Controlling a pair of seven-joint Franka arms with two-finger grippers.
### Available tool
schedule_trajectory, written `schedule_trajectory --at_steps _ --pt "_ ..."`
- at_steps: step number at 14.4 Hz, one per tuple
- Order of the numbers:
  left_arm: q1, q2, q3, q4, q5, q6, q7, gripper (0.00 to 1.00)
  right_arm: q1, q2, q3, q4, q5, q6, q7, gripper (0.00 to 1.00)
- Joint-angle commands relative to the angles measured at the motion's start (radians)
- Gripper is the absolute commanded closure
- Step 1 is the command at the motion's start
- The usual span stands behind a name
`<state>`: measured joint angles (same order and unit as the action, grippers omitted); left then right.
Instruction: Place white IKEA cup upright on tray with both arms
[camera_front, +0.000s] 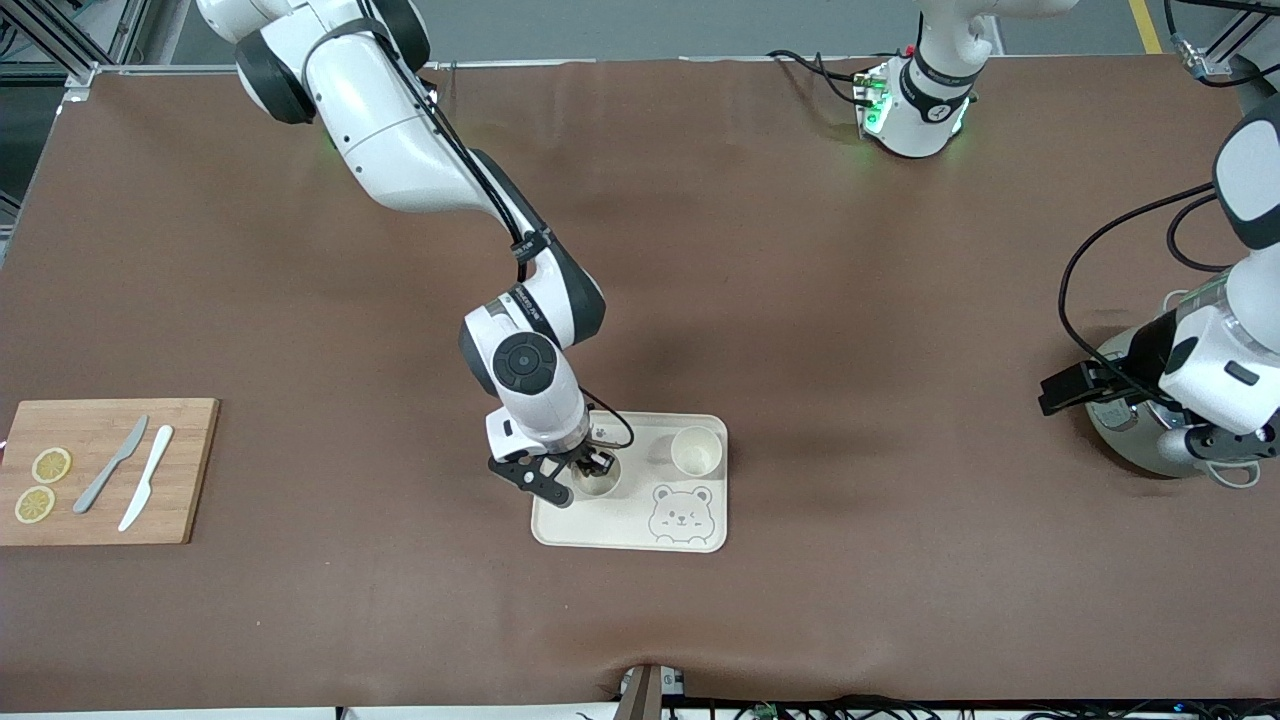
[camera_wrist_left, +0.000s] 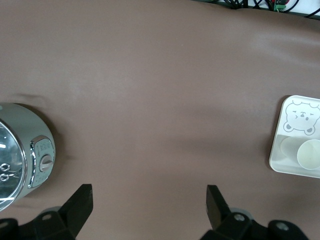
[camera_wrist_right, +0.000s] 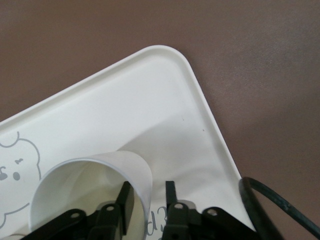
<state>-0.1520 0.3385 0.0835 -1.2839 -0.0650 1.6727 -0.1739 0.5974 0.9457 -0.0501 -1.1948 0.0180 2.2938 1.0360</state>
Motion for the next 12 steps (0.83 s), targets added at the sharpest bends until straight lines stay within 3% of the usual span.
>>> schedule_trajectory --at_steps 1,3,6,12 --pt "0.029 -0.096 -0.005 -0.101 -0.019 0.004 0.039 0.00 0.007 0.016 -0.007 0.032 -0.039 -0.002 0.025 0.00" --pt "0.040 -0.153 -0.008 -0.177 -0.019 0.037 0.053 0.00 0.001 0.009 -0.005 0.032 -0.064 -0.010 0.016 0.00" --pt "0.040 -0.261 -0.007 -0.392 -0.019 0.181 0.097 0.00 -0.004 -0.040 -0.005 0.021 -0.064 -0.057 -0.013 0.00" --pt "0.074 -0.420 -0.008 -0.618 -0.021 0.252 0.155 0.00 -0.030 -0.282 -0.004 0.003 -0.047 -0.422 -0.123 0.00"
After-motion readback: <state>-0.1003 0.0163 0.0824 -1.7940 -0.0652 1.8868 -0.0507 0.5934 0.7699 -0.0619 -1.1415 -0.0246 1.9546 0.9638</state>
